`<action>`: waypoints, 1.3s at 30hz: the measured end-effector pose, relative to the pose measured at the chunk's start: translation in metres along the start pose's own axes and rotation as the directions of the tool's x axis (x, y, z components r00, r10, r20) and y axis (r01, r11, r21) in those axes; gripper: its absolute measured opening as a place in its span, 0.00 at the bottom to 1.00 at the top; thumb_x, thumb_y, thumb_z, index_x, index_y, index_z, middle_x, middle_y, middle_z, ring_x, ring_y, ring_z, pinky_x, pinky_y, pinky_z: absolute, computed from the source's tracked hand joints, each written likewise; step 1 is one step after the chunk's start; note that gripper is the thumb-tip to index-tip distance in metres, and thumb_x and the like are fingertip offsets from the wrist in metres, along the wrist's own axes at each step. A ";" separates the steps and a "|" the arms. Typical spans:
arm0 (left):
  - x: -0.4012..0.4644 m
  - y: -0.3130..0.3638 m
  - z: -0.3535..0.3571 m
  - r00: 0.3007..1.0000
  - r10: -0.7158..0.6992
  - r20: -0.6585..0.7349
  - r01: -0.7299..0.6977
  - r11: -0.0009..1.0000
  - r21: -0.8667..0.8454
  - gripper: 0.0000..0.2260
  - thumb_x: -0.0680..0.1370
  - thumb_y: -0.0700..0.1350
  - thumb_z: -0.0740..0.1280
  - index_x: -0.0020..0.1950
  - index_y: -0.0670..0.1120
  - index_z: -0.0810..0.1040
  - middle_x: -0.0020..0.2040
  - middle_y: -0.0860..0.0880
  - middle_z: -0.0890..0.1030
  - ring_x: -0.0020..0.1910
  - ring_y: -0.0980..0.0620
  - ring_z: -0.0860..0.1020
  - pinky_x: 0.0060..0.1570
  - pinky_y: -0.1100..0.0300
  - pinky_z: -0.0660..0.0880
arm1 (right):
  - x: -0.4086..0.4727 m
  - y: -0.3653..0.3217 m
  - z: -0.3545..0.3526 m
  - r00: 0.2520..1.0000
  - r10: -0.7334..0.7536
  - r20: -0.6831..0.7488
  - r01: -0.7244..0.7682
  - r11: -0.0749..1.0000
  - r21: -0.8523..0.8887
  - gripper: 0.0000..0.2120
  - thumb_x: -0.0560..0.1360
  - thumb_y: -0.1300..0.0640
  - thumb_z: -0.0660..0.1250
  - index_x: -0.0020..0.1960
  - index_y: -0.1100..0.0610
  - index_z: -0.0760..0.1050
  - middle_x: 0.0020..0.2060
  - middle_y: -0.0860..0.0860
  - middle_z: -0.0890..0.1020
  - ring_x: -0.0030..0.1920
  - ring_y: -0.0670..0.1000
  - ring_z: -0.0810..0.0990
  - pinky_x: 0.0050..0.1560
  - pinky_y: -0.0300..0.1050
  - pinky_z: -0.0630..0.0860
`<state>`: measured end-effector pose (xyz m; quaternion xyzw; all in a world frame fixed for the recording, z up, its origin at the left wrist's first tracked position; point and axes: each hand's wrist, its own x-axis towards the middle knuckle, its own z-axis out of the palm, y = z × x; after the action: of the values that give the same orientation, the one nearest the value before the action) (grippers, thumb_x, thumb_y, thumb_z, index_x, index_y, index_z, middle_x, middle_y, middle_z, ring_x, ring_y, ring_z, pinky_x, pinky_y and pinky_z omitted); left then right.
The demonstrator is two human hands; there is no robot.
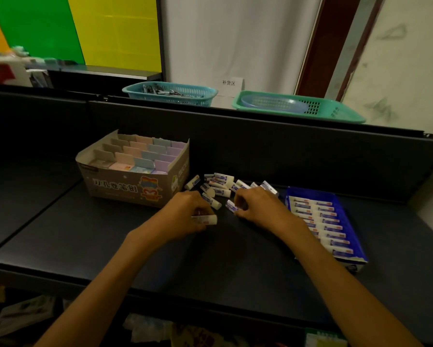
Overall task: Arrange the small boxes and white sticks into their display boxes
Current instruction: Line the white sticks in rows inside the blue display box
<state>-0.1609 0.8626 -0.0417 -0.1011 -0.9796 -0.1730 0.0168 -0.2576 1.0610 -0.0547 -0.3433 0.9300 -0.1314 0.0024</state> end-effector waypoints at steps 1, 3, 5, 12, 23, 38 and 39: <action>0.001 0.001 0.000 1.000 0.017 -0.007 -0.017 1.000 -0.009 0.14 0.74 0.46 0.70 0.59 0.50 0.77 0.59 0.51 0.74 0.55 0.57 0.72 0.54 0.65 0.71 | 0.000 0.000 0.001 1.000 0.007 -0.006 -0.007 1.000 0.011 0.13 0.75 0.52 0.68 0.58 0.49 0.71 0.55 0.49 0.77 0.53 0.47 0.75 0.53 0.42 0.74; 0.002 0.005 0.000 0.999 0.044 -0.015 -0.044 0.998 -0.033 0.12 0.74 0.45 0.70 0.57 0.49 0.78 0.58 0.52 0.75 0.53 0.59 0.72 0.53 0.67 0.70 | 0.001 0.000 0.004 1.000 0.027 0.000 -0.027 0.999 0.036 0.15 0.75 0.52 0.68 0.60 0.49 0.70 0.56 0.50 0.76 0.54 0.48 0.75 0.52 0.43 0.74; 0.003 0.007 0.000 0.998 0.053 -0.038 -0.055 0.996 -0.063 0.11 0.73 0.45 0.71 0.55 0.50 0.78 0.57 0.52 0.75 0.53 0.60 0.71 0.53 0.67 0.69 | 0.001 0.001 0.005 0.998 0.057 0.025 -0.058 0.997 0.055 0.18 0.75 0.54 0.68 0.63 0.50 0.69 0.58 0.51 0.76 0.56 0.49 0.75 0.56 0.46 0.75; 0.011 0.020 0.000 0.988 0.030 -0.151 -0.069 0.963 -0.260 0.16 0.70 0.45 0.74 0.53 0.53 0.72 0.43 0.60 0.72 0.41 0.65 0.74 0.39 0.72 0.71 | -0.016 0.021 -0.021 0.997 0.081 0.017 -0.083 0.976 0.202 0.21 0.75 0.56 0.68 0.67 0.50 0.70 0.59 0.48 0.76 0.51 0.42 0.75 0.51 0.37 0.74; 0.036 0.055 0.009 0.970 0.107 -0.217 -0.182 0.914 -0.363 0.10 0.72 0.46 0.72 0.49 0.58 0.76 0.48 0.56 0.78 0.45 0.62 0.78 0.46 0.62 0.78 | -0.064 0.065 -0.049 0.990 0.110 -0.085 -0.077 0.944 0.322 0.17 0.74 0.58 0.69 0.62 0.49 0.74 0.54 0.44 0.75 0.50 0.39 0.74 0.47 0.33 0.73; 0.061 0.102 0.028 0.962 0.228 -0.149 -0.267 0.897 -0.352 0.17 0.74 0.41 0.70 0.58 0.57 0.72 0.56 0.60 0.75 0.54 0.64 0.75 0.48 0.71 0.74 | -0.109 0.102 -0.067 0.974 0.181 -0.133 -0.085 0.847 0.524 0.15 0.70 0.58 0.73 0.54 0.48 0.74 0.48 0.44 0.79 0.47 0.42 0.79 0.48 0.41 0.77; 0.063 0.105 0.029 0.963 0.227 -0.142 -0.263 0.906 -0.333 0.18 0.74 0.42 0.69 0.60 0.56 0.72 0.57 0.60 0.74 0.55 0.64 0.74 0.48 0.71 0.73 | -0.112 0.104 -0.068 0.973 0.189 -0.132 -0.089 0.836 0.541 0.15 0.70 0.58 0.74 0.54 0.48 0.74 0.48 0.44 0.80 0.46 0.43 0.80 0.48 0.42 0.78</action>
<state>-0.2013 0.9815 -0.0298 -0.2161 -0.9107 -0.3451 0.0693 -0.2453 1.2249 -0.0243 -0.2473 0.8759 -0.4136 0.0229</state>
